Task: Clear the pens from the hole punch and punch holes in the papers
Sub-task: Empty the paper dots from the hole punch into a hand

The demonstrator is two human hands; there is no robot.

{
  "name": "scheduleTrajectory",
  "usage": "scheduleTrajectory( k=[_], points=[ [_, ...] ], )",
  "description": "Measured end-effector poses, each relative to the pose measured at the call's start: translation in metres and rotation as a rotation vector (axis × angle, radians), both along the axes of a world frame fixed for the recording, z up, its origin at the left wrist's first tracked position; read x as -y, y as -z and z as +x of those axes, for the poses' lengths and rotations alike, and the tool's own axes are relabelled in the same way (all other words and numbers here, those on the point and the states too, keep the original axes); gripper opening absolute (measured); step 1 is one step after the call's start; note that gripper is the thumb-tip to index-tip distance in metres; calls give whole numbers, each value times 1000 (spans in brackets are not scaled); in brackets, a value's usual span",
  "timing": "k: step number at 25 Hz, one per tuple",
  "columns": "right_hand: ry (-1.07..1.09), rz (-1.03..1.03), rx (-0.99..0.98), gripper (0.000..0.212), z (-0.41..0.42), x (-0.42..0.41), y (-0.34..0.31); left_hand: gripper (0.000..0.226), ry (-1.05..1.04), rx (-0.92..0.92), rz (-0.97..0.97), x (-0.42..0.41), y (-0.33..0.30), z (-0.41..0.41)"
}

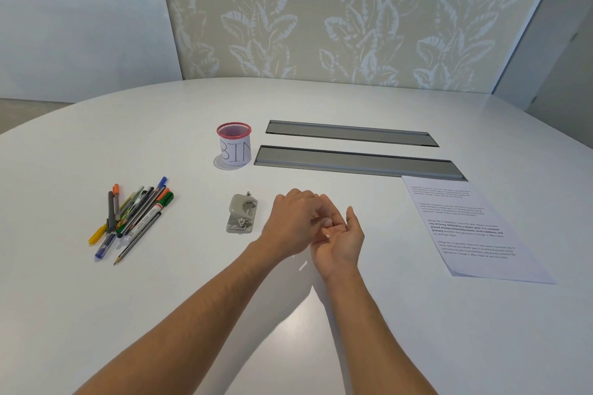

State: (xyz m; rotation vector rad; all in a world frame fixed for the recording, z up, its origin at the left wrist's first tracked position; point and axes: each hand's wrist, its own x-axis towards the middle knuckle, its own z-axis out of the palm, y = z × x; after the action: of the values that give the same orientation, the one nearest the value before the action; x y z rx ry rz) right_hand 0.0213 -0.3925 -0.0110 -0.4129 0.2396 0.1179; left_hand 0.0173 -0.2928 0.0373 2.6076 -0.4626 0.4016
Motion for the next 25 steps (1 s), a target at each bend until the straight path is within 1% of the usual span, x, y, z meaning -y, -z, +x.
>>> scheduleTrajectory(
  k=[4,8,11,14,19,22,25],
  points=[
    [28,-2,-14,51,-1,0,-3,18,-32,-8,10,-8,1,5],
    [24,42,12,54,2,3,-1,21,-116,-20,30,-26,-4,15],
    [23,36,25,56,1,7,1,18,-183,-47,103,-46,-6,21],
    [21,20,34,56,1,9,1,14,-218,-142,224,-62,-4,24],
    [12,8,29,57,1,8,4,9,-146,-272,344,-77,4,21],
    [6,-13,25,56,0,9,4,13,-94,-292,425,-81,10,17],
    [4,-18,26,56,-1,10,3,12,-86,-285,451,-81,17,13]
  ],
)
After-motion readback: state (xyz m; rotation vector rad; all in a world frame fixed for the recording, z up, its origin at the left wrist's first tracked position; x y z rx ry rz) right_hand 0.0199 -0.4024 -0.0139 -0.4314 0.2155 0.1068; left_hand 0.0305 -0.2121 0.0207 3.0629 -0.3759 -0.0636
